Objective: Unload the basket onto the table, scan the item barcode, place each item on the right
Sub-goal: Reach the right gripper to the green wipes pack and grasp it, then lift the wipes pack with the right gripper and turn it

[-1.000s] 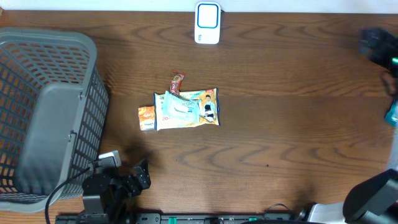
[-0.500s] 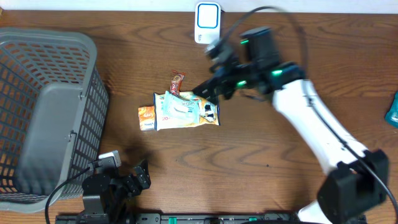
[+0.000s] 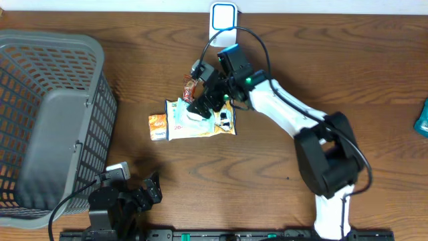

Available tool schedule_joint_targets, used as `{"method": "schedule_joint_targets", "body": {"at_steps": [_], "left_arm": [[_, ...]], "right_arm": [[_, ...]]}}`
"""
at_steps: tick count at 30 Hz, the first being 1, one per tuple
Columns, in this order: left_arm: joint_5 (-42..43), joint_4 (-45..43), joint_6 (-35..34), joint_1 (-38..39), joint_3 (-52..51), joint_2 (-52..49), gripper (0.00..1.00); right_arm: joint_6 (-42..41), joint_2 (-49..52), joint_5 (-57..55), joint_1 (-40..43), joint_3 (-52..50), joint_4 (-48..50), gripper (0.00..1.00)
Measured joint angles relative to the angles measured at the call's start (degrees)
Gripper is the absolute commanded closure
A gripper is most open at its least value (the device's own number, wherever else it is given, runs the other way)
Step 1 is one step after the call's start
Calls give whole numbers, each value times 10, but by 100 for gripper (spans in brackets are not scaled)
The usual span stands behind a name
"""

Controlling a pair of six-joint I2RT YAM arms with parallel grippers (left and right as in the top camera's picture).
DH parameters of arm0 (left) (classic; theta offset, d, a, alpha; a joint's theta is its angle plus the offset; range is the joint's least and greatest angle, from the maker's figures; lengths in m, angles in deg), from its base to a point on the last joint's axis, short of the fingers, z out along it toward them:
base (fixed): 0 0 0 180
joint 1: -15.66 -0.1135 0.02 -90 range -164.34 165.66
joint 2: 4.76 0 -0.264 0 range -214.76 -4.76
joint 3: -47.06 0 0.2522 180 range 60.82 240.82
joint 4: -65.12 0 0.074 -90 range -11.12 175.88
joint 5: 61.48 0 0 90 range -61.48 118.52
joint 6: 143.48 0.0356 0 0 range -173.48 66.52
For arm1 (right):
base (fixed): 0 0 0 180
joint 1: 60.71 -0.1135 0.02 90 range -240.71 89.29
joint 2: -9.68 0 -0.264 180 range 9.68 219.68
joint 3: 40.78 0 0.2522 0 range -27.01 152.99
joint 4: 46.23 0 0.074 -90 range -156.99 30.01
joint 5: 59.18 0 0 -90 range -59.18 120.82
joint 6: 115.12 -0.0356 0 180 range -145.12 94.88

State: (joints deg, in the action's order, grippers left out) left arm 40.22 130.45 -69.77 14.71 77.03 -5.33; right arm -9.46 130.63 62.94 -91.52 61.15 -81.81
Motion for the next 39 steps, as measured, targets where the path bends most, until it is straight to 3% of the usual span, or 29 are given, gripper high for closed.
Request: {"method": "schedule_joint_targets", "body": {"at_steps": [17, 24, 28, 30, 39], "left_arm": [[0, 0, 0, 0, 0, 0, 2], [0, 0, 0, 0, 0, 0, 2], [0, 0, 0, 0, 0, 0, 2], [0, 0, 0, 0, 0, 0, 2], [0, 0, 0, 0, 0, 0, 2]], "right_arm": [[39, 26, 59, 3, 49, -70, 1], [71, 48, 81, -2, 49, -115, 21], [79, 57, 86, -9, 49, -131, 23], [81, 57, 86, -11, 49, -135, 28], [103, 57, 87, -13, 49, -178, 91]]}}
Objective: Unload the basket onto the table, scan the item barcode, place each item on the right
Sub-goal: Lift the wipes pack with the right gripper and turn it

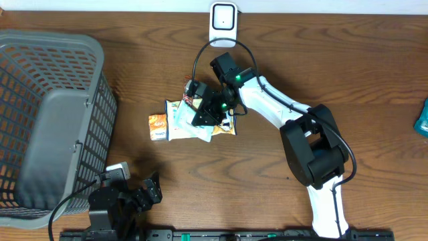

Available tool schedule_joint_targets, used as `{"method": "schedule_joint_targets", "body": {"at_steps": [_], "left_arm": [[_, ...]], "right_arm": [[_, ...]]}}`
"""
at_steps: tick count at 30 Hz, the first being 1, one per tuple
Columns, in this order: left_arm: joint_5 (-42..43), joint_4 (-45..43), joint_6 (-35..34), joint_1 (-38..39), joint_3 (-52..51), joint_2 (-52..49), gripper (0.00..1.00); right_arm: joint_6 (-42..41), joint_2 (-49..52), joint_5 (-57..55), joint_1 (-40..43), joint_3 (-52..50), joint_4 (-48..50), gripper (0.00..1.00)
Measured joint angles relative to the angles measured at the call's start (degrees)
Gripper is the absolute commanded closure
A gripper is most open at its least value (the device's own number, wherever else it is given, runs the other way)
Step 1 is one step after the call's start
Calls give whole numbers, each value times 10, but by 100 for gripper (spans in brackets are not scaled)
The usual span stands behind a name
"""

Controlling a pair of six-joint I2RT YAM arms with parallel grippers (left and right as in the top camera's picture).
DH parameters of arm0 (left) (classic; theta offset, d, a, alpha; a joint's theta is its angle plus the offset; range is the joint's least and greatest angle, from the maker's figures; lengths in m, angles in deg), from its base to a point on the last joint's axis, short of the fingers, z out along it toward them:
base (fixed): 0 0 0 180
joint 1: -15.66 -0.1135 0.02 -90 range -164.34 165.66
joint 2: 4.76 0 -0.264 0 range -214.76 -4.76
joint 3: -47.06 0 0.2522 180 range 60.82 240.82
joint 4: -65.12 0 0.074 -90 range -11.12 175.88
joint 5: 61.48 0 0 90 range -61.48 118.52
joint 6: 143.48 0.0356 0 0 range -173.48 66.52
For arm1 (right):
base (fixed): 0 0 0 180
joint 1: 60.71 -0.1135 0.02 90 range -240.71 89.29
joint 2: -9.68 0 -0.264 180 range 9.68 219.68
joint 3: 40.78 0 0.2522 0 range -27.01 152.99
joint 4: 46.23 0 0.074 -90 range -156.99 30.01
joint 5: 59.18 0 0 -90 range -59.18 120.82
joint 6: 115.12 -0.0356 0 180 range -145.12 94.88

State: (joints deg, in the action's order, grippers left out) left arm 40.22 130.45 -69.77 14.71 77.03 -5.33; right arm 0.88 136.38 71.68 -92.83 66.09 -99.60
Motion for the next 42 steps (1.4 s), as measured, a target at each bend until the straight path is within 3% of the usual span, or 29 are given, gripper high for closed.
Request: {"method": "schedule_joint_targets", "body": {"at_steps": [2, 13, 16, 22, 27, 33, 42], "left_arm": [[0, 0, 0, 0, 0, 0, 2], [0, 0, 0, 0, 0, 0, 2], [0, 0, 0, 0, 0, 0, 2], [0, 0, 0, 0, 0, 0, 2], [0, 0, 0, 0, 0, 0, 2], [0, 0, 0, 0, 0, 0, 2], [0, 0, 0, 0, 0, 0, 2]], "right_arm": [[-6, 0, 1, 0, 1, -2, 99], [-122, 3, -1, 14, 115, -161, 99], [-231, 3, -18, 22, 139, -196, 99], [-533, 3, 7, 56, 145, -337, 99], [-680, 3, 97, 90, 145, -506, 99], [-749, 3, 193, 117, 146, -573, 99], [-814, 3, 271, 127, 146, -577, 99]]}}
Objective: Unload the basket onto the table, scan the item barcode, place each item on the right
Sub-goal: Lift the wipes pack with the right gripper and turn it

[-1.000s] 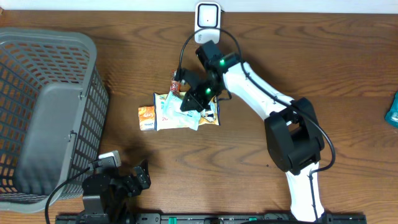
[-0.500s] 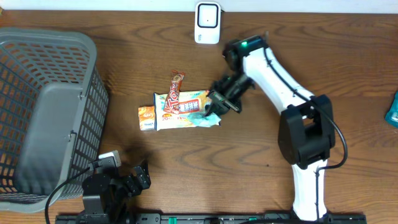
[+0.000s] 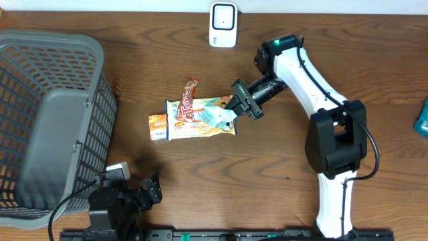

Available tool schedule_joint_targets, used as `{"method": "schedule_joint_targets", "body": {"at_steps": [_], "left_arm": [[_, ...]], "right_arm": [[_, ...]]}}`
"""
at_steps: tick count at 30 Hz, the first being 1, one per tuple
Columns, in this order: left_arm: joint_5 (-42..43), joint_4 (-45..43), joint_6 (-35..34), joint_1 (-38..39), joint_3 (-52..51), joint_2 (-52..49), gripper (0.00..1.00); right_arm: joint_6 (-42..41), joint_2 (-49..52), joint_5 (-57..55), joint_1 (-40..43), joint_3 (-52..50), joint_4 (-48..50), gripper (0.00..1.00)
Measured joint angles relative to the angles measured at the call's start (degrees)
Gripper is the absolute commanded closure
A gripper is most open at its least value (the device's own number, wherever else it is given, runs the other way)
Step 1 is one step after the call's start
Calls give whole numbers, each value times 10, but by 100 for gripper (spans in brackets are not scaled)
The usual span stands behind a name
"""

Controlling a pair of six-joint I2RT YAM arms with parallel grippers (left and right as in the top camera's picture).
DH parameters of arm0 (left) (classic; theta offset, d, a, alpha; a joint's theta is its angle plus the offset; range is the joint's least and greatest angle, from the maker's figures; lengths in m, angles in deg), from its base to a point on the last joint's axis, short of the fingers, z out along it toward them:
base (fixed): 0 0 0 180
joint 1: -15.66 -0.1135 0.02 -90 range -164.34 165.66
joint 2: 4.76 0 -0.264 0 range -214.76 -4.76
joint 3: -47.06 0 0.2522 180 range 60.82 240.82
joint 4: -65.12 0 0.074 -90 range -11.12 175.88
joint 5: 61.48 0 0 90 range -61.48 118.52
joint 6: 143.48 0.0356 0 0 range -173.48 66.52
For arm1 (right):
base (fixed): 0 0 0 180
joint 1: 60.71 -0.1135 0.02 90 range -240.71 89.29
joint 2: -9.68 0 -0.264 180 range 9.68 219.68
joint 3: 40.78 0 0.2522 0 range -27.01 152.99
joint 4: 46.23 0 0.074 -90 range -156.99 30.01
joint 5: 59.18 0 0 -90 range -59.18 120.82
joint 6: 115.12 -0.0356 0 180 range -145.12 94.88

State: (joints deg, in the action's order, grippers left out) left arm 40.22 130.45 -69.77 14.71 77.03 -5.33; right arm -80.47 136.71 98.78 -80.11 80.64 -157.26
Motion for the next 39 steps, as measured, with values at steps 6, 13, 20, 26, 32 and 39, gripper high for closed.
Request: {"method": "schedule_joint_targets", "body": {"at_steps": [6, 13, 20, 26, 32, 39], "left_arm": [[0, 0, 0, 0, 0, 0, 2], [0, 0, 0, 0, 0, 0, 2], [0, 0, 0, 0, 0, 0, 2], [0, 0, 0, 0, 0, 0, 2], [0, 0, 0, 0, 0, 0, 2], [0, 0, 0, 0, 0, 0, 2]], "right_arm": [[-11, 0, 15, 1, 0, 0, 99], [-33, 0, 53, 2, 0, 0, 99], [-163, 0, 75, 26, 0, 34, 99], [-284, 0, 61, 49, 0, 38, 99], [-347, 0, 40, 49, 0, 38, 99], [-369, 0, 24, 49, 0, 38, 99]]}}
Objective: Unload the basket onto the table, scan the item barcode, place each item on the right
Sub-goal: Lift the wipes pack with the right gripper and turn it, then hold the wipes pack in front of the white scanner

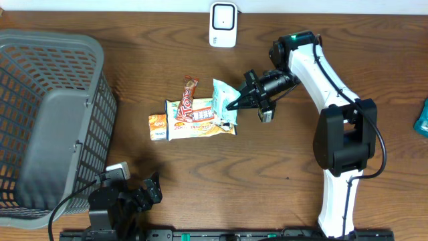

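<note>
A white barcode scanner (223, 25) stands at the table's far edge. Below it is a small pile of snack packets (190, 120): an orange-and-white packet, a red-brown bar (190, 87) and others. My right gripper (235, 102) reaches in from the right and is shut on the edge of a pale green-and-white packet (223, 100), which is raised at the pile's right end. My left gripper (150, 191) rests at the near left edge, far from the pile. Whether its fingers are apart is unclear.
A large grey mesh basket (53, 114) fills the left side of the table. A teal object (422, 117) pokes in at the right edge. The right arm's white links (321, 73) cross the table right of the pile.
My right gripper has shifted slightly right and up. The pale green packet, then lying on the pile's right end, now stands raised in its fingers.
At first my right gripper was down over the middle of the packet pile, and it stayed there at the following moment. Then the arm stood farther right, with the gripper at the pile's right end on the pale packet. Now that packet is lifted off the pile.
</note>
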Available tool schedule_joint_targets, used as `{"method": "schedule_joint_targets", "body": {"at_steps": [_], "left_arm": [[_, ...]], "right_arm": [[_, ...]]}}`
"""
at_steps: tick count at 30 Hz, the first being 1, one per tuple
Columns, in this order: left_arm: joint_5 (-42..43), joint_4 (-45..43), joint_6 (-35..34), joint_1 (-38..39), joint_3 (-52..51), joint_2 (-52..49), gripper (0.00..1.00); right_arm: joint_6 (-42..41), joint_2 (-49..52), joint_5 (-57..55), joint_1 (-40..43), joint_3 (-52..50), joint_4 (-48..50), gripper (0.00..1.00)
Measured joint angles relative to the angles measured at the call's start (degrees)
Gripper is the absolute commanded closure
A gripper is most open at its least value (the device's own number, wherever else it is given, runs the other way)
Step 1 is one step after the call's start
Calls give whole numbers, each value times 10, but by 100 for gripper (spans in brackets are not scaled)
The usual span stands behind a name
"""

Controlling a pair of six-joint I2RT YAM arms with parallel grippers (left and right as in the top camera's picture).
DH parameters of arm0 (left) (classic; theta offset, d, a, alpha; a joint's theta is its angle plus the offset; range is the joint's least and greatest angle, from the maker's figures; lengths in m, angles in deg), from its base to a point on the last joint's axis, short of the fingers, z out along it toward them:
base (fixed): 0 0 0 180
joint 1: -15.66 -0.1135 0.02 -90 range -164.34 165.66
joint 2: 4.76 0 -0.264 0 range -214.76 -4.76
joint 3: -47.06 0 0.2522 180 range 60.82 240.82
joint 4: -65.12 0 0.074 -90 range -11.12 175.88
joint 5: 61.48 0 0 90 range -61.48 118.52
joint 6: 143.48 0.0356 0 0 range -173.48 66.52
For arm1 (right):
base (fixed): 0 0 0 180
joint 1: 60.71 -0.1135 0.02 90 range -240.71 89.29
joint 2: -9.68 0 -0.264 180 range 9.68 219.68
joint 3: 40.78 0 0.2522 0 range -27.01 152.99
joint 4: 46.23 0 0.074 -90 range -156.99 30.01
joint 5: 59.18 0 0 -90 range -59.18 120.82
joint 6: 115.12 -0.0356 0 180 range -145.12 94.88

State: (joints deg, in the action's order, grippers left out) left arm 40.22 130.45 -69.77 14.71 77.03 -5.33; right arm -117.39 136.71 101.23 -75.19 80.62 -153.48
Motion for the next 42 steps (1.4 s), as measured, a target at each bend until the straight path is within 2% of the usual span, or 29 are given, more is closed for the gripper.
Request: {"method": "schedule_joint_targets", "body": {"at_steps": [9, 14, 23, 32, 37, 42], "left_arm": [[0, 0, 0, 0, 0, 0, 2], [0, 0, 0, 0, 0, 0, 3], [0, 0, 0, 0, 0, 0, 2], [0, 0, 0, 0, 0, 0, 2], [0, 0, 0, 0, 0, 0, 2], [0, 0, 0, 0, 0, 0, 2]], "right_arm": [[-1, 0, -19, 0, 0, 16, 99], [32, 0, -61, 0, 0, 49, 99], [293, 0, -280, 0, -2, 218, 99], [523, 0, -416, -19, -2, 426, 99], [588, 0, -437, -32, -3, 550, 99], [603, 1, -453, -35, -3, 668, 99]]}}
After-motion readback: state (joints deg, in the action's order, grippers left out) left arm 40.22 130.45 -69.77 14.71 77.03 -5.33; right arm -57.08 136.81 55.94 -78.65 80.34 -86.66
